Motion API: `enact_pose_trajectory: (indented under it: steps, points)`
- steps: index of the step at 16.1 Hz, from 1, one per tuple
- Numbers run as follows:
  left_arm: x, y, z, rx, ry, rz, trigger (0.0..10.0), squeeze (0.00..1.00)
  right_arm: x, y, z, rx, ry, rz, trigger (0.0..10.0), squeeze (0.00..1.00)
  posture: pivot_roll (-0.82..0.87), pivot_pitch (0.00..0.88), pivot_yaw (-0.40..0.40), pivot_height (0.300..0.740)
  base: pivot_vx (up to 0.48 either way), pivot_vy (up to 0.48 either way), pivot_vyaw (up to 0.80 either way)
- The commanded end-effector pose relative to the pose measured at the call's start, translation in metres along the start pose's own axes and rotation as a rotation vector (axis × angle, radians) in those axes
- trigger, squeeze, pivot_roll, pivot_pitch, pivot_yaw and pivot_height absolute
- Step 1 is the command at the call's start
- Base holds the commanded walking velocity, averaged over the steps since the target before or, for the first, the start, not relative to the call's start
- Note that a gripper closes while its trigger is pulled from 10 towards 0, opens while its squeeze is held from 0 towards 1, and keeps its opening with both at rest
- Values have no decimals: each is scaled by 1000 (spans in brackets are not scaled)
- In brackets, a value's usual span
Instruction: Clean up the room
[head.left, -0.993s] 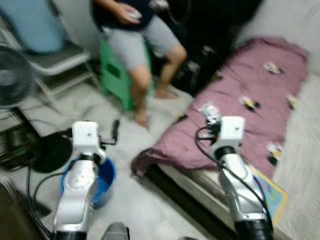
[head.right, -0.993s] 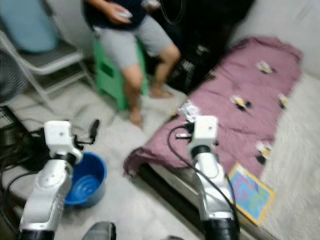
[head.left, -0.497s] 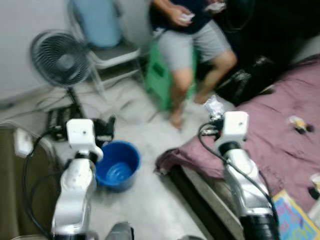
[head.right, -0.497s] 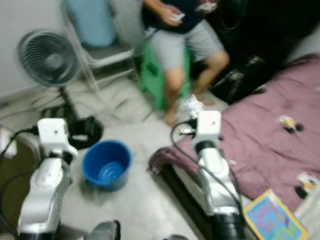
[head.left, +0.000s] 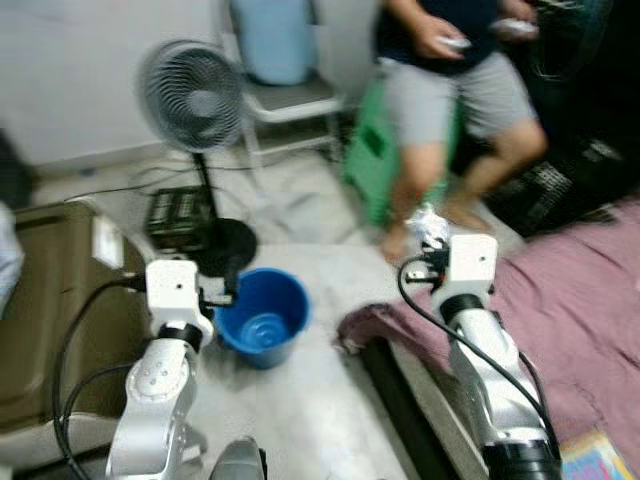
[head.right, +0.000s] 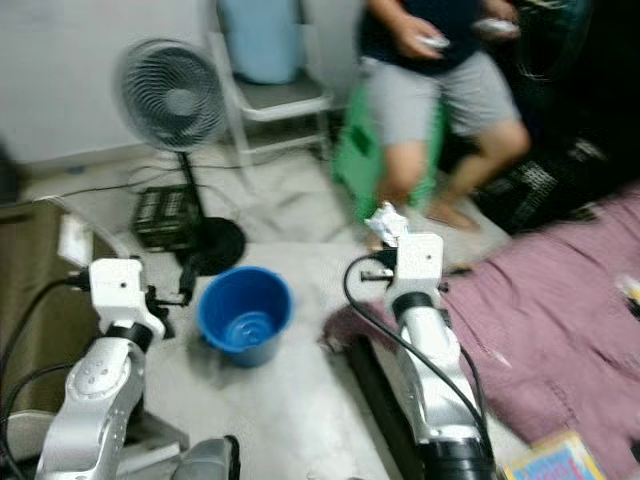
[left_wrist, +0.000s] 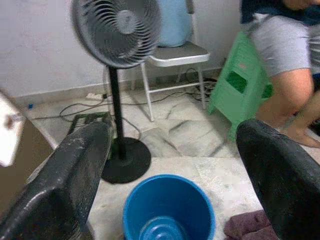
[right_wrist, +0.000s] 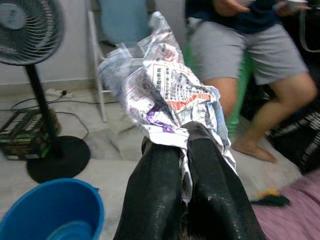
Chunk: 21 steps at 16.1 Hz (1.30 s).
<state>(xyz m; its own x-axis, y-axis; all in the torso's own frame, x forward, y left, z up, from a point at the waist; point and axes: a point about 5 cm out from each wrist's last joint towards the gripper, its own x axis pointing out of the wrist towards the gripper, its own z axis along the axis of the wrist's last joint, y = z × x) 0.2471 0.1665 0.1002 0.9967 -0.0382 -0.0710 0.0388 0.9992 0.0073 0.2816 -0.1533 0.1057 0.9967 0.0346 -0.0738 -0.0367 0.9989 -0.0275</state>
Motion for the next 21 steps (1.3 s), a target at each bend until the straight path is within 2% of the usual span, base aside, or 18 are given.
enact_pose_trajectory:
  steps: [1, 9, 12, 17, 21]
  points:
    - [3, -1, 6, -5, -21, -17, 10000, 0, 2, -1, 3, 2, -9, -2, 10000, 0, -12, 35, -74, 740, 0, 0, 463]
    - [3, -3, 9, -18, -37, -35, 10000, 0, 4, 2, 4, 1, -12, 15, 10000, 0, -6, 32, -86, 740, 0, 0, 326]
    - [5, -5, 11, -25, -46, -49, 10000, 0, 7, 1, 7, -9, -24, 15, 10000, 0, -15, 48, -86, 740, 304, 0, 360]
    - [5, -5, 10, -28, -45, -52, 10000, 0, 6, 2, 4, -1, -14, 13, 10000, 0, -15, 46, -84, 740, 305, 0, 0]
    - [6, -5, 9, -23, -32, -35, 10000, 0, 7, 1, 4, 6, -11, 10, 10000, 0, -15, 46, -85, 740, 76, 0, 592]
